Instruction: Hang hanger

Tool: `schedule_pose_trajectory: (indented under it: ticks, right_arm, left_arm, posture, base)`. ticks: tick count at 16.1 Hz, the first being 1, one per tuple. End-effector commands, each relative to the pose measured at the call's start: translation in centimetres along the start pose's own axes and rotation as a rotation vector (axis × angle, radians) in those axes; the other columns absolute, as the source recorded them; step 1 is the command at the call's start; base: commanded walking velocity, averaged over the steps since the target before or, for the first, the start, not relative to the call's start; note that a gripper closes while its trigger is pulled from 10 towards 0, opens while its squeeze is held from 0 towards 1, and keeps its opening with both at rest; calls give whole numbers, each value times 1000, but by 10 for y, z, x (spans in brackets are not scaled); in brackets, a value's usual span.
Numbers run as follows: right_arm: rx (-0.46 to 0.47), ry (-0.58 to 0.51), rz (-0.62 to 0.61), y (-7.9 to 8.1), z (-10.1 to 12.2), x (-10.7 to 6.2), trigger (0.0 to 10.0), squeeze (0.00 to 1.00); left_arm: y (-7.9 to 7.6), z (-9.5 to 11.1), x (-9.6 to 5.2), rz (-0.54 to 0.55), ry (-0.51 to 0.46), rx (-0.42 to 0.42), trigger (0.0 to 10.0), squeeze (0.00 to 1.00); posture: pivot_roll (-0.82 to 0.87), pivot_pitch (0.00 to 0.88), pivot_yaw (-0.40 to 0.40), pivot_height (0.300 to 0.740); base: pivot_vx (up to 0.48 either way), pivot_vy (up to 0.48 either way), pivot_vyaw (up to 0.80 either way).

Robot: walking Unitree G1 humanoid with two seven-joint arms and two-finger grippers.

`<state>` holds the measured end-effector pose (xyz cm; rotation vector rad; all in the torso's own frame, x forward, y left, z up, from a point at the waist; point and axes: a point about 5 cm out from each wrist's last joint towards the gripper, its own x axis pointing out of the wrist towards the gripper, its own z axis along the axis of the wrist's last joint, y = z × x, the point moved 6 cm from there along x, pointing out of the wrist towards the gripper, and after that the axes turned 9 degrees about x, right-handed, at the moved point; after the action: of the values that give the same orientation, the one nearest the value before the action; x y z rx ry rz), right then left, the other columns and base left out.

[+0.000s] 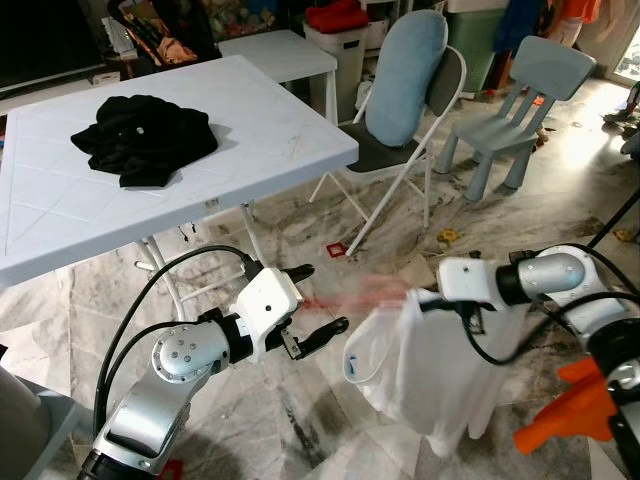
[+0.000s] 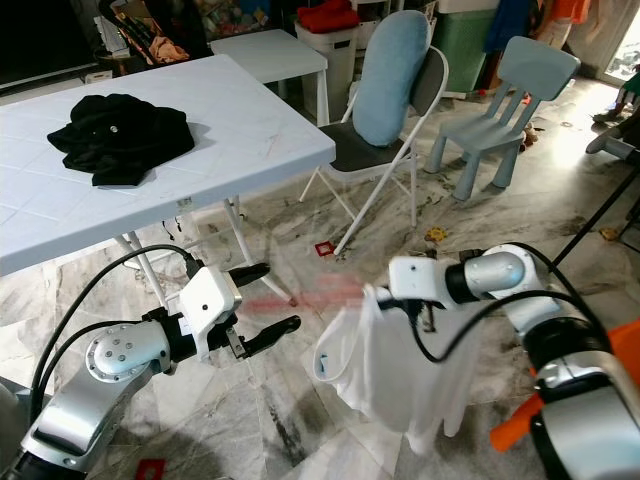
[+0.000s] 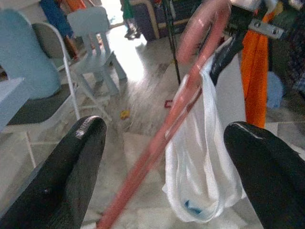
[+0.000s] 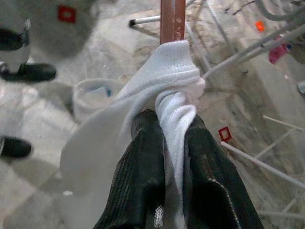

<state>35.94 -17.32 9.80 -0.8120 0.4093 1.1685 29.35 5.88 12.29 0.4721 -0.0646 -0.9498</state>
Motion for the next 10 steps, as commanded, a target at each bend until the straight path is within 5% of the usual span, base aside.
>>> schedule_pose_trajectory:
  ticks: [1,4,6,8,10]
  right_arm:
    - [58,-73,-131,-21,13,-2,10000,0]
    - [281,-150,-349,-44,11,3,10000,0]
    - [481,-232,-497,-53,7,6,10000,0]
    - [662,-311,-603,-54,0,7,10000,0]
    - [780,-378,-655,-50,-1,11,10000,0]
  left_arm:
    - [18,-7,-3,129,18,16,10000,0]
    - [54,-19,-13,401,37,-55,10000,0]
    - [83,-35,-33,668,67,-141,10000,0]
    - [89,-52,-50,837,92,-233,10000,0]
    - [85,-62,-56,881,113,-271,10000,0]
  posture:
    - [-101,0,13,740]
    - [-96,0,9,740]
    - [-93,0,10,740]
    - [-92,0,13,740]
    - [-95,0,22,740]
  base:
    - [0,0,0]
    - [0,0,0]
    - [0,0,0]
    - [0,0,0]
    - [0,0,0]
